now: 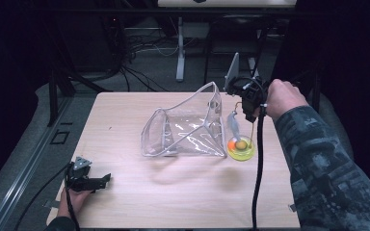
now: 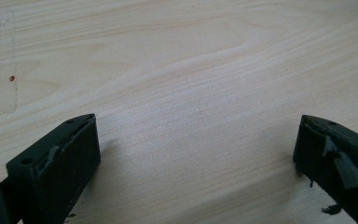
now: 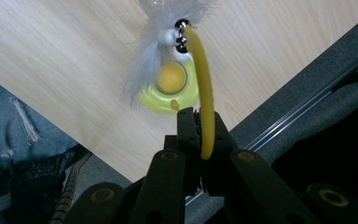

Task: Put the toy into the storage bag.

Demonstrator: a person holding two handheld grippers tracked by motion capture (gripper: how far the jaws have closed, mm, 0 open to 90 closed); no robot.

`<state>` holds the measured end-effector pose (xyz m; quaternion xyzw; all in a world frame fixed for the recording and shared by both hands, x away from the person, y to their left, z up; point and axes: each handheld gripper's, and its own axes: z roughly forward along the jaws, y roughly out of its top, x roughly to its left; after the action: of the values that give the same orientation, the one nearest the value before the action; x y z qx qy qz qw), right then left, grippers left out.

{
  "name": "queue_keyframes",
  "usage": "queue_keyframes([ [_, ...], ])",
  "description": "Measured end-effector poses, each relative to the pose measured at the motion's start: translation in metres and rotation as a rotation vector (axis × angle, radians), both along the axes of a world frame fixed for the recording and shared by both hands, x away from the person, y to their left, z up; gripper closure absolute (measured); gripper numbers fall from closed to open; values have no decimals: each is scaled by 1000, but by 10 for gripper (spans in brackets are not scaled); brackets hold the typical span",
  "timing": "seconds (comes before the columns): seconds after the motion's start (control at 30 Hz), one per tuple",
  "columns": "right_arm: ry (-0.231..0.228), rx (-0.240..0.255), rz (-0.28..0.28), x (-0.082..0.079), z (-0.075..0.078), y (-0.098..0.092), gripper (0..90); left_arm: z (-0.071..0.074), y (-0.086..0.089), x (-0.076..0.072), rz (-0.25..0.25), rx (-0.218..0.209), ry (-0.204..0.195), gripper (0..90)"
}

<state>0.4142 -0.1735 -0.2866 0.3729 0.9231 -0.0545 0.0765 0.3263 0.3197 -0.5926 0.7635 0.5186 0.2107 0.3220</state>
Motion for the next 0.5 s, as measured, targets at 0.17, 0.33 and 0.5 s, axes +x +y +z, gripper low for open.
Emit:
queue_keyframes([
  [0.17,2,-2,-5,5,2,0,877,0,0,0,0,0,0,5],
  [0.33,12,-16,-9,14,1,1,877,0,0,0,0,0,0,5],
  [0.5,12,-22,-12,22,3,2,877,0,0,0,-1,0,0,5],
])
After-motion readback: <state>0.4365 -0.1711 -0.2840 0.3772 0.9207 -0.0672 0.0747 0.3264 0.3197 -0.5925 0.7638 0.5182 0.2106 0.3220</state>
